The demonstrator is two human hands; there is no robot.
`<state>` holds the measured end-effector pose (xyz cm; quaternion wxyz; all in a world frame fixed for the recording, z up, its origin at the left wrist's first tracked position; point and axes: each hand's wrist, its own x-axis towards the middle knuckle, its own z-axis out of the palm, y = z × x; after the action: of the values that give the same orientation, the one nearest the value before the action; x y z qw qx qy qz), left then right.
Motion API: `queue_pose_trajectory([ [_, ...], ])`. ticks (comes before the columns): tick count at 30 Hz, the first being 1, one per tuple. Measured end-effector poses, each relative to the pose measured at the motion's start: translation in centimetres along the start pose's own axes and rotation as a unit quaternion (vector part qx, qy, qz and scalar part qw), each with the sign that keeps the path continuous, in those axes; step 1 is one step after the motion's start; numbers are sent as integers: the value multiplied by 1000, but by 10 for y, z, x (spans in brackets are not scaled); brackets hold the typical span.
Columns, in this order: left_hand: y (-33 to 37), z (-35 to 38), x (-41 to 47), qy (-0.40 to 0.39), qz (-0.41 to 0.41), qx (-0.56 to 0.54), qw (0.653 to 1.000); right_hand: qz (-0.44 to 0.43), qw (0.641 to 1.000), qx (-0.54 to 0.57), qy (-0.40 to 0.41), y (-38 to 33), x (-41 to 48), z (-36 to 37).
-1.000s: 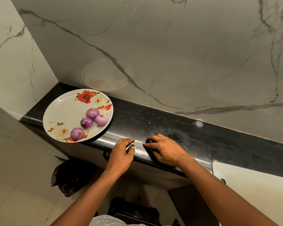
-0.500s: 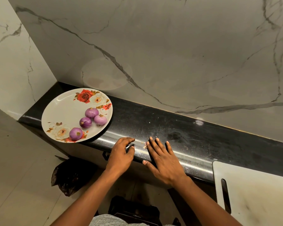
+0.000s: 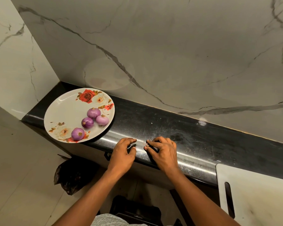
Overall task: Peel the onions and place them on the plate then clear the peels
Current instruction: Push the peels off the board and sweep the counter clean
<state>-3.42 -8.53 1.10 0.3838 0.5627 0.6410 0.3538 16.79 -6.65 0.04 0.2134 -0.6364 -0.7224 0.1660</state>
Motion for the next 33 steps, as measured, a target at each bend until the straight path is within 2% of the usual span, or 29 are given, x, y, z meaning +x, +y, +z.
queue_pose_trajectory([
  [5, 1, 1, 0, 2, -3, 2, 1000, 16, 998, 15, 59, -6, -2, 8],
  [10, 2, 0, 1, 0, -3, -6, 1000, -22, 993, -79, 87, -8, -7, 11],
  [12, 2, -2, -1, 0, -4, -11, 1000, -38, 989, -114, 84, -11, -8, 11],
  [15, 2, -6, -4, -10, -6, -5, 1000, -37, 990, -128, 36, -15, -3, 3],
  [18, 2, -9, -6, -21, 9, 26, 999, 33, 998, -23, -44, -15, 9, -16],
  [21, 3, -5, -4, -31, 26, 60, 997, 165, 962, 177, -130, -9, 22, -38],
  [24, 7, 7, 4, -31, 42, 116, 992, 214, 913, 330, -111, -6, 22, -51],
  [26, 11, 16, 8, -26, 51, 138, 989, 248, 881, 392, -92, -7, 19, -57],
  [33, 26, 46, 21, -25, 107, 201, 973, 347, 799, 485, -79, -4, 8, -63],
])
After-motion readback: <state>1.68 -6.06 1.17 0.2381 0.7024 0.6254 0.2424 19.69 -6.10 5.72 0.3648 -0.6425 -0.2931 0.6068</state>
